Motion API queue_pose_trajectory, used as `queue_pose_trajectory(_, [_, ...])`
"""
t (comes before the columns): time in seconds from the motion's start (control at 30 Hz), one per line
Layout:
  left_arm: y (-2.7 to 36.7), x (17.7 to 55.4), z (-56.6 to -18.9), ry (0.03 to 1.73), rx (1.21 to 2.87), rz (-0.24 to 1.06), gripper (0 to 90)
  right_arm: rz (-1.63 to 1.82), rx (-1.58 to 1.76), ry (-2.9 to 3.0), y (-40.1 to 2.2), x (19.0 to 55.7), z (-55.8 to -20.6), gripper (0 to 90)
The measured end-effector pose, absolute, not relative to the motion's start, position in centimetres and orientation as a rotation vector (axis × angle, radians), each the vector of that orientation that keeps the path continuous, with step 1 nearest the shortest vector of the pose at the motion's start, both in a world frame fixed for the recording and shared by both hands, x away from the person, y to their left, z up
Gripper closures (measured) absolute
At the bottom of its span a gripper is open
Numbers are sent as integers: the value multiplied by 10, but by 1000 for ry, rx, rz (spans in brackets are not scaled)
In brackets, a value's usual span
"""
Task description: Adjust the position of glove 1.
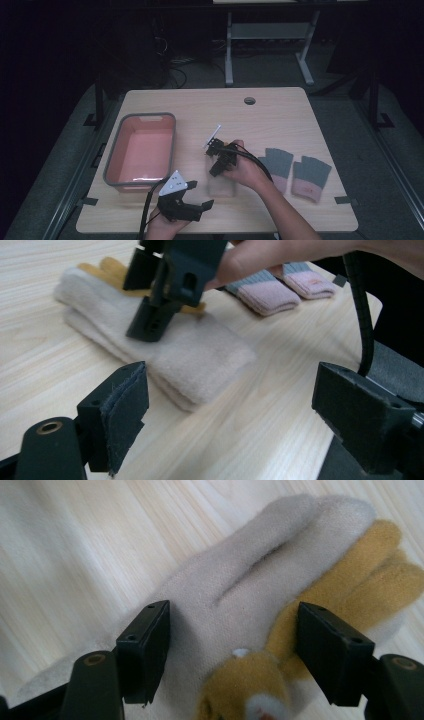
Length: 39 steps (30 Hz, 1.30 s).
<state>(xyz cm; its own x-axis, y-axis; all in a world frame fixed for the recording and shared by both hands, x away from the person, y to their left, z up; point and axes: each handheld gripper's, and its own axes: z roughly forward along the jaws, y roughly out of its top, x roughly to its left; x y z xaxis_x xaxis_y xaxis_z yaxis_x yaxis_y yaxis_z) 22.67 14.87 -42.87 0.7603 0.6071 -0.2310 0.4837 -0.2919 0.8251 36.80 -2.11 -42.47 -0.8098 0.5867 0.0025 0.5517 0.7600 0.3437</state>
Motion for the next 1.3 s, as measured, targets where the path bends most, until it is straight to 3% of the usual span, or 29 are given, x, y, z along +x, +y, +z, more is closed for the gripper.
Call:
queue_pose_trajectory(0.3, [129,248,-431,882,1962,64,150,530,1013,2826,-43,371,-424,311])
queue_pose_trajectory(0.87, [115,278,-444,1030,1997,-60,159,889,1301,2742,-100,355,-408,324])
queue_pose_trajectory(1.07, [111,283,-447,1068,2013,-88,286,990,1410,2706,-115,346,-417,367])
queue_pose_trajectory(1.3, [107,287,-452,1095,2044,-138,347,1056,1489,2684,-123,338,-429,400])
